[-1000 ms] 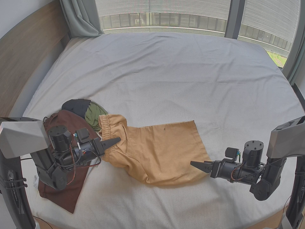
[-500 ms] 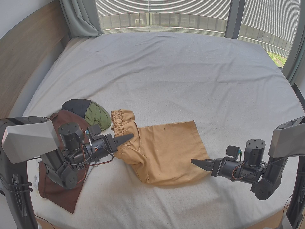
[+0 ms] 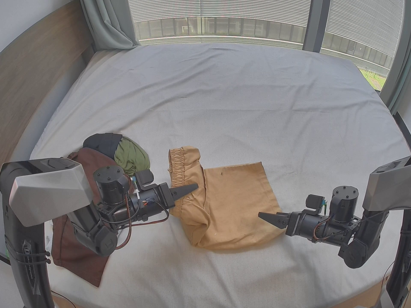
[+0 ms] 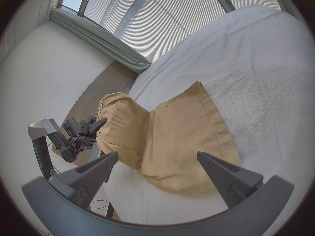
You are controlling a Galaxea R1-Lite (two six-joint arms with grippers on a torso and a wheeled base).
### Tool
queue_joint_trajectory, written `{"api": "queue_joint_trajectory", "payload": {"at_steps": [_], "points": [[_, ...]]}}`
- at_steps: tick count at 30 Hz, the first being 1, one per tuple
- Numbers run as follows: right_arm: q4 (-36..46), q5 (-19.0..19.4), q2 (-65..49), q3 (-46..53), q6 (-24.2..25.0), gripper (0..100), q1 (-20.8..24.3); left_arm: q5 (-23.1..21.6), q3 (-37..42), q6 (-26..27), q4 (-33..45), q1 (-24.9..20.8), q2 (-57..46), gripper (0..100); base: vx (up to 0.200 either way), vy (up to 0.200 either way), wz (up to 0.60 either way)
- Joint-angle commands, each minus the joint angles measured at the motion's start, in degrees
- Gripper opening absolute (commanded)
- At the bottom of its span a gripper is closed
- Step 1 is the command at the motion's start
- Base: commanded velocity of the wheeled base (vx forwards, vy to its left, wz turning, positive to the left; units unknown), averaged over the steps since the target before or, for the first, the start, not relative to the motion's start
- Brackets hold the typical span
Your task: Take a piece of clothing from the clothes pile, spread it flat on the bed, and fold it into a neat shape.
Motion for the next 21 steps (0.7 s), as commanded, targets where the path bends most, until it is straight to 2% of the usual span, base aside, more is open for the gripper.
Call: {"api": "queue_joint_trajectory", "payload": {"at_steps": [1, 6, 14, 21], "points": [[-0.01, 0.03, -0.35, -0.27, 0.14, 100, -0.04, 0.02, -1.94, -0.53, 1.16, -1.12, 0.76, 0, 0.000, 0.000, 0.00], [-0.01, 0.03, -0.44, -0.63, 0.14, 100, -0.31, 0.02, -4.05, -1.41, 2.83, -2.18, 1.20, 0, 0.000, 0.000, 0.00], [-0.01, 0.03, -0.53, -1.24, 0.23, 100, -0.57, 0.02, -9.06, -6.42, 5.37, -4.02, 1.64, 0, 0.000, 0.000, 0.00], [-0.01, 0.03, -1.23, -2.03, 0.32, 100, -1.01, 0.02, -13.37, -7.12, 7.57, -6.13, 4.45, 0, 0.000, 0.000, 0.00]]}}
